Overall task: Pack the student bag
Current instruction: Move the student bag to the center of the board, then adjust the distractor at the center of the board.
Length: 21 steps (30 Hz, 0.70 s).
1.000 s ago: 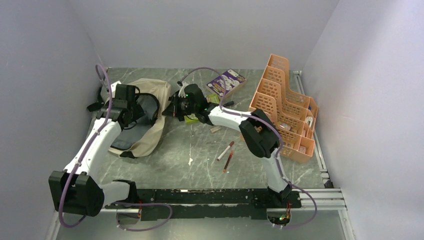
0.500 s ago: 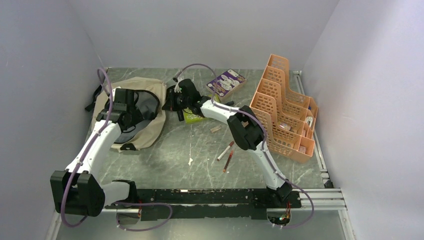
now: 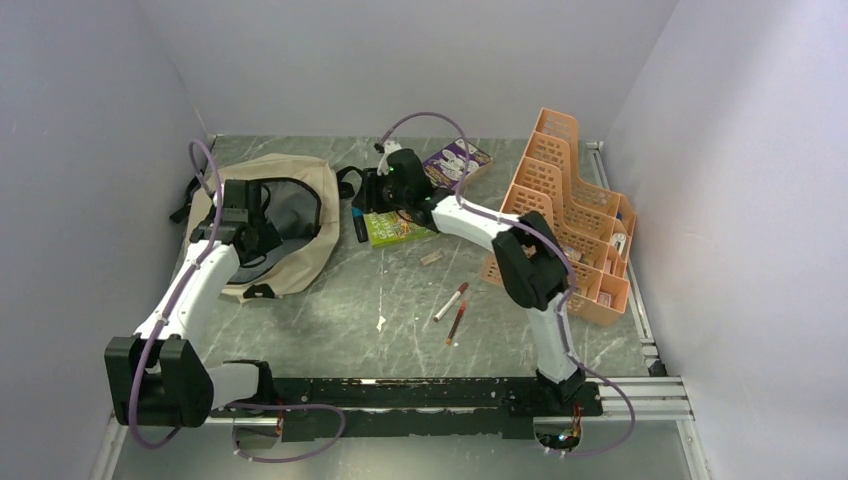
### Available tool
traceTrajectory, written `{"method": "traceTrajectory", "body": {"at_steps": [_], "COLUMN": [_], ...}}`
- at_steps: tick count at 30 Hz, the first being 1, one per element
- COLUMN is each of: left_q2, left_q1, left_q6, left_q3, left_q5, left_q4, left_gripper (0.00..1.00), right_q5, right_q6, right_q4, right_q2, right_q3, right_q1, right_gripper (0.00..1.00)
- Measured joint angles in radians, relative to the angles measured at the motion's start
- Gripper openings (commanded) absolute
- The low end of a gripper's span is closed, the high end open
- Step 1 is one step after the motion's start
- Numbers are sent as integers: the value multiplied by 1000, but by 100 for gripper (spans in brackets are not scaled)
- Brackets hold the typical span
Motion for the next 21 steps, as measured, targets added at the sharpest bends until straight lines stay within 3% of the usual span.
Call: {"method": "traceTrajectory", "body": {"at_steps": [5,9,10,13,21], "left_q2": [24,22,20,0,-68], "left_q1": [20,27,27,29,-8], "left_q6": [-1,-1,-1,1,26], "left_q3": [-4,-19,-23,-35,-21], "left_q5": [24,63,76,143,277], "left_q4": [16,35,42,70,150], "left_gripper": [62,62,62,63,67], "right_q5": [62,177,211,304,320], "right_q6": [-82,-146,-153,-149,-71], "right_q4": [23,-14,-34,-94,-237], "right_q2": [-172,-233,-241,-266,-287], "right_q3": [-138,-158,-158,-174,-227], "right_q1": [8,3,-2,-33,-181], "right_gripper": [48,49,54,64,71]}}
